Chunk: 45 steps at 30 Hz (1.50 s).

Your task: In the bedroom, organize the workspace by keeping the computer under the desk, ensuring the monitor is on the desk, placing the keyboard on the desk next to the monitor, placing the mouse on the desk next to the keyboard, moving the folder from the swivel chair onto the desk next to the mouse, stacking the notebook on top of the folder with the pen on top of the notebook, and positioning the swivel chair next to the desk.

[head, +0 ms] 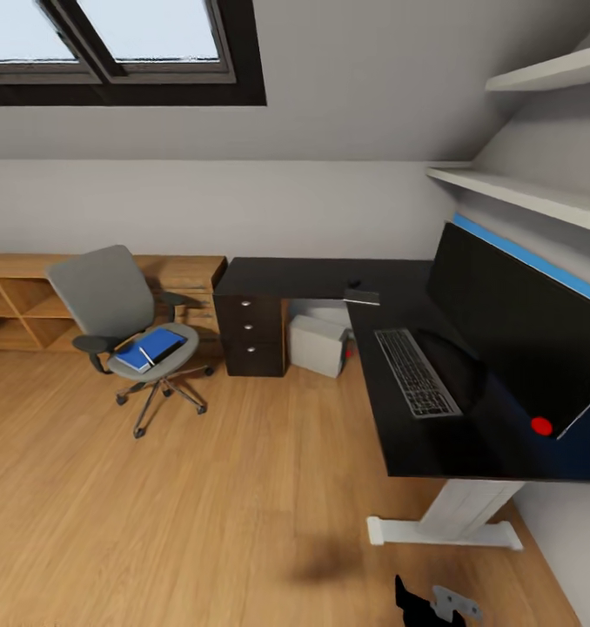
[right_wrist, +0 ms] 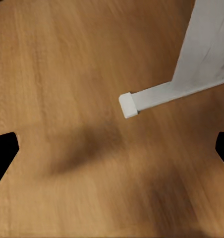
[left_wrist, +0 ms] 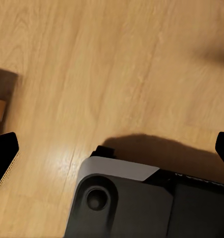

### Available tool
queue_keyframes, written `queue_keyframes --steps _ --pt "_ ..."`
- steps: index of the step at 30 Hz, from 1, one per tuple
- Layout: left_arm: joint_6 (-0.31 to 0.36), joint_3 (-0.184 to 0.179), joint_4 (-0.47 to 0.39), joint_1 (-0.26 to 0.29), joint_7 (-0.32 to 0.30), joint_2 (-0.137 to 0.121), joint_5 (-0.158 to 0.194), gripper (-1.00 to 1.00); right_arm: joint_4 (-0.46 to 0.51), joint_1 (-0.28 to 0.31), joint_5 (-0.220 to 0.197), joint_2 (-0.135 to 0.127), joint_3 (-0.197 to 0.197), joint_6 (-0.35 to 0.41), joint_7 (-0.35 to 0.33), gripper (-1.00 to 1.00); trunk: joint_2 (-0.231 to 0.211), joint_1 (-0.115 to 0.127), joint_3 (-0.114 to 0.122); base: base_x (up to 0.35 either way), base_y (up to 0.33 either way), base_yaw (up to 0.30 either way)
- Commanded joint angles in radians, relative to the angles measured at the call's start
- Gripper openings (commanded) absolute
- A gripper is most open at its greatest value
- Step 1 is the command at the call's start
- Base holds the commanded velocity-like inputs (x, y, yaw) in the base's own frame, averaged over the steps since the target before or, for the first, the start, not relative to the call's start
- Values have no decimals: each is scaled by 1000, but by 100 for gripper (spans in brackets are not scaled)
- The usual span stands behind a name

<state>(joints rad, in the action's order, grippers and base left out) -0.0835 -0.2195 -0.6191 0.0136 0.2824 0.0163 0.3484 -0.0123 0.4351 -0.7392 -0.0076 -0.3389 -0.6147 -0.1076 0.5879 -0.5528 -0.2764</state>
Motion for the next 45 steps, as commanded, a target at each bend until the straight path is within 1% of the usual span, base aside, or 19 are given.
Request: queue_keyframes --steps 1,5,15,23,31,41,45 --pt "-6 -8 1 1 8 -1 11 100 -2 1 -10 0 -3 -3 -9 100 1 -1 -2 280 212 279" --pt "-6 -7 2 1 8 -2 11 100 -3 1 -8 0 -3 -4 -9 100 1 -1 -4 300 151 279" --pt "-5 -6 3 1 8 -2 11 100 -3 1 -8 0 -4 -2 -10 100 1 -1 -9 326 45 277" --pt "-6 -6 4 1 7 -2 12 100 -4 1 -8 1 -5 -1 -10 100 1 -1 -16 312 175 203" --pt "-7 -6 4 1 8 -2 11 100 -4 1 -8 1 -4 -1 -11 100 1 -1 -18 253 171 30" --pt "-7 -5 3 1 8 -2 11 100 -5 1 -8 0 -3 -2 -11 100 1 -1 -6 36 19 -60" --pt "-7 -4 3 1 8 -2 11 100 -5 1 -8 0 -3 -2 -11 100 1 -1 0 158 19 -75"
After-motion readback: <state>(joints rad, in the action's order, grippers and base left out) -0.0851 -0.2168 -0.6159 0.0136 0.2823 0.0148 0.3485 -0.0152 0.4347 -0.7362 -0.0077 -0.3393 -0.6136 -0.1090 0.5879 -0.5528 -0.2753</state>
